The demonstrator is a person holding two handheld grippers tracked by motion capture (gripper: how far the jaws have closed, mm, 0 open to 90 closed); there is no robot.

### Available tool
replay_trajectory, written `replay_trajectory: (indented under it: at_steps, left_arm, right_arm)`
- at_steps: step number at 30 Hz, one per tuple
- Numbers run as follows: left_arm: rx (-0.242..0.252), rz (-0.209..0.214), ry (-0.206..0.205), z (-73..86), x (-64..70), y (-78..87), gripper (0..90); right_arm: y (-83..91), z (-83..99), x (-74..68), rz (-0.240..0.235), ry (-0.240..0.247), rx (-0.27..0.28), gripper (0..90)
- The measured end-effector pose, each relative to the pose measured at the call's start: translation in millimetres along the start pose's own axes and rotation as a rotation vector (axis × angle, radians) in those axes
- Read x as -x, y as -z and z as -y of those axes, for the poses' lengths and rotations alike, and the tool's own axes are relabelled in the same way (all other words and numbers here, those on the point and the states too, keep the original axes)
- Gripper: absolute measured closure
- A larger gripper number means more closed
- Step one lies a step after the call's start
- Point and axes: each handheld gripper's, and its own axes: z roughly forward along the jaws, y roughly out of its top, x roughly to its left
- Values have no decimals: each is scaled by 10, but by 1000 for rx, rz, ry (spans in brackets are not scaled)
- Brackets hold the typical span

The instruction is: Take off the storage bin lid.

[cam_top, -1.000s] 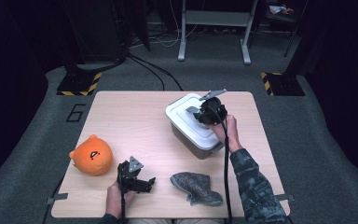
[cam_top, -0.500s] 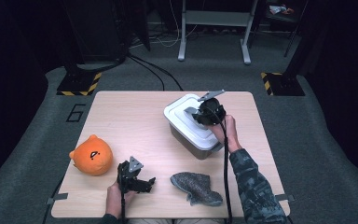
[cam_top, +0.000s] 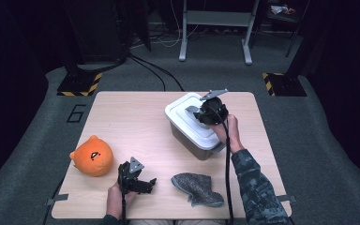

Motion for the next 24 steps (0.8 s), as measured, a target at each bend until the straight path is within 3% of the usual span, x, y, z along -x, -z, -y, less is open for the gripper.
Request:
replay_trajectory:
  at_steps: [10, 24]
  left_arm:
    - [-3, 2, 0, 0, 1, 2, 1]
    - [-6, 6, 1, -1, 1, 4, 1]
  right_arm:
    - [155, -88, 6, 13, -1, 23, 665]
    - [344, -118, 153, 51, -9, 19, 664]
